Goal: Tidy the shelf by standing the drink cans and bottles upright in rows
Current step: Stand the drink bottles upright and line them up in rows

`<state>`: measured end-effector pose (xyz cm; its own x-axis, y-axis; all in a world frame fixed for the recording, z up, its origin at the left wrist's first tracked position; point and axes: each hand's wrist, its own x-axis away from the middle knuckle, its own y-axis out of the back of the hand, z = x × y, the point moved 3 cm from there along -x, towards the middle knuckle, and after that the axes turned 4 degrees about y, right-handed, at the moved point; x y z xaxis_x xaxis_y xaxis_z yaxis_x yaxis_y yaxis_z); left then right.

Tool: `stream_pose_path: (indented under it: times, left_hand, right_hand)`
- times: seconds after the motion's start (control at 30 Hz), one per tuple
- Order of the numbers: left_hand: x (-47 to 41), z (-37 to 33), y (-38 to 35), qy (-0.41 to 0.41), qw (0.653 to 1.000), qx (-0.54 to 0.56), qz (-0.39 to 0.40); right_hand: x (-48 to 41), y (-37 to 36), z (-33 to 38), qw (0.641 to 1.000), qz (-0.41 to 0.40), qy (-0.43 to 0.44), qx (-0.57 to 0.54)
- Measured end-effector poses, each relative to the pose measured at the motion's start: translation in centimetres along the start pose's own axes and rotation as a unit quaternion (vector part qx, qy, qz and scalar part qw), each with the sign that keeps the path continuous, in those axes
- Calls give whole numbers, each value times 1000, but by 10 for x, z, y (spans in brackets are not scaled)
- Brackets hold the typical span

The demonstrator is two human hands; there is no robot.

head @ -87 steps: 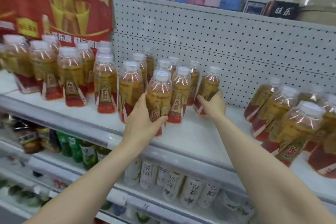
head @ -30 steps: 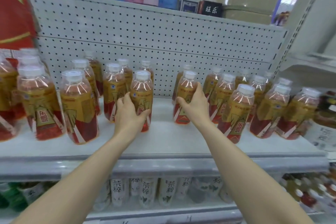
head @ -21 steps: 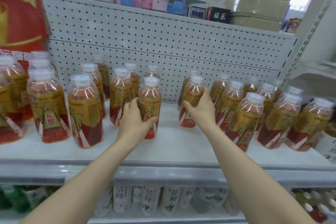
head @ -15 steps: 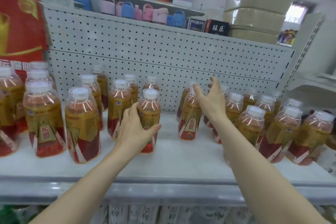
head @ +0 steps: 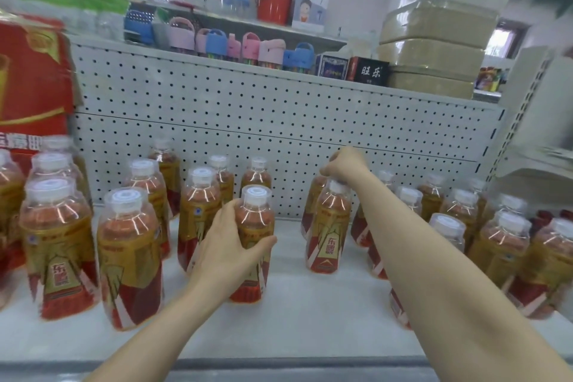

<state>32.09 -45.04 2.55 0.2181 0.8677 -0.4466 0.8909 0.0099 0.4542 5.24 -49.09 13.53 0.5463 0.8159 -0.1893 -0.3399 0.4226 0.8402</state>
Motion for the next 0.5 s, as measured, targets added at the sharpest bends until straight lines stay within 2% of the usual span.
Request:
stream_pose_path:
  times: [0.13, 0.2, 0.33, 0.4, 0.5]
  left_hand:
    - [1, 0, -2, 1, 1000, 9, 0]
    - [4, 2, -2, -2, 1000, 11, 4]
    - [14, 9, -4, -5, 1000, 23, 2]
    - [20, 13, -6, 8, 1000, 16, -4]
    - [24, 16, -8, 28, 1000, 11, -2]
  right_hand:
    - [9, 2, 1, 1000, -11, 9, 20]
    - [24, 5, 1, 999, -30, 26, -15]
    - [78, -5, -12, 977, -154, 81, -121]
    - [108, -23, -25, 971, -190, 87, -115]
    - [130, -47, -40, 975, -183, 93, -83]
